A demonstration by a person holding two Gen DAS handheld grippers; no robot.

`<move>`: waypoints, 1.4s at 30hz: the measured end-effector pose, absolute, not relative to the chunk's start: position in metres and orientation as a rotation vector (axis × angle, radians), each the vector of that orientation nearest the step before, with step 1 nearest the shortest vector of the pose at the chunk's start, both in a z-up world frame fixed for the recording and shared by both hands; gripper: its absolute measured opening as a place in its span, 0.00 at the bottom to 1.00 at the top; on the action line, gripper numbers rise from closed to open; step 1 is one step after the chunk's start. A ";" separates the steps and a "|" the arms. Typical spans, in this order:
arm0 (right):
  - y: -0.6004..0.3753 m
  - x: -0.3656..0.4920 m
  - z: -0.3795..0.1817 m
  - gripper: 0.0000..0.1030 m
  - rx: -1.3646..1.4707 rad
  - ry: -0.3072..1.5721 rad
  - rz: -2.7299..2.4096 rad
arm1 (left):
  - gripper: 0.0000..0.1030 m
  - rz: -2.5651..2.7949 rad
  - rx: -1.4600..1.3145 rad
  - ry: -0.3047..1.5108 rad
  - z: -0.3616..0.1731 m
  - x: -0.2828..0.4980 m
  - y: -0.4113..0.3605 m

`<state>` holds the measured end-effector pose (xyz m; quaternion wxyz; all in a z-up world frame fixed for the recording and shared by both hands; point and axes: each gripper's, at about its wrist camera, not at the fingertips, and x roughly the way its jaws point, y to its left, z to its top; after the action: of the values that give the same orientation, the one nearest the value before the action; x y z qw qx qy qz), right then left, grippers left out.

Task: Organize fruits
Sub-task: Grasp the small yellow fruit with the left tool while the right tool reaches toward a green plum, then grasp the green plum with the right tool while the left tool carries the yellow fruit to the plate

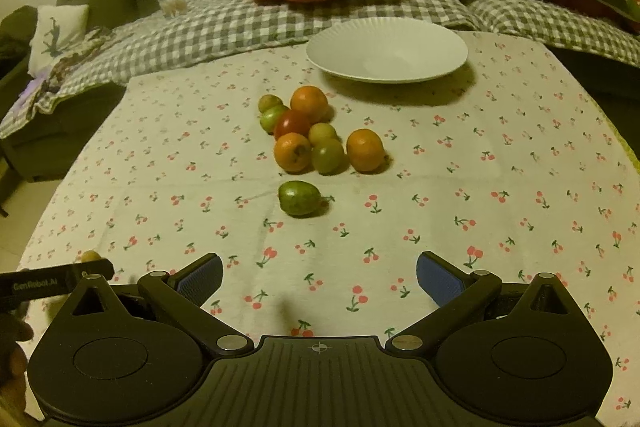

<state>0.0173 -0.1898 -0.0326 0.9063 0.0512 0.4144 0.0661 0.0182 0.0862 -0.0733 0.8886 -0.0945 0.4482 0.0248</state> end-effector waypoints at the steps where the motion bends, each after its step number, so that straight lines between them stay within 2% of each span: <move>1: -0.190 0.018 -0.033 1.00 0.105 0.856 0.138 | 0.77 0.056 -0.167 0.921 -0.074 0.018 0.082; 4: -0.190 0.020 -0.035 1.00 0.116 0.862 0.148 | 0.52 0.048 -0.110 0.895 -0.073 0.019 0.073; 5: -0.191 0.021 -0.035 1.00 0.119 0.859 0.150 | 0.33 0.044 -0.098 0.887 -0.072 0.020 0.071; 6: -0.191 0.022 -0.035 1.00 0.115 0.861 0.147 | 0.23 0.048 -0.080 0.881 -0.071 0.021 0.069; 15: -0.190 0.042 -0.040 0.98 0.139 0.808 0.183 | 0.22 0.013 -0.060 0.854 -0.064 0.024 0.055; 21: -0.177 0.064 -0.055 0.84 0.122 0.803 0.200 | 0.22 -0.002 -0.050 0.843 -0.060 0.029 0.046; 24: -0.177 0.072 -0.064 0.72 0.129 0.809 0.180 | 0.22 -0.014 -0.049 0.849 -0.059 0.033 0.041; 26: -0.176 0.077 -0.068 0.41 0.126 0.804 0.181 | 0.22 -0.023 -0.046 0.849 -0.057 0.035 0.037; 28: -0.176 0.080 -0.073 0.29 0.120 0.822 0.192 | 0.22 -0.035 -0.037 0.843 -0.054 0.038 0.031; 42: -0.202 0.078 -0.029 0.29 0.143 0.798 0.201 | 0.22 -0.109 0.018 0.802 -0.016 0.077 -0.026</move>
<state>0.0777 -0.2020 -0.0291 0.9140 0.0694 0.3877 0.0978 0.0765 -0.0257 -0.0159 0.9191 0.0089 0.3903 -0.0528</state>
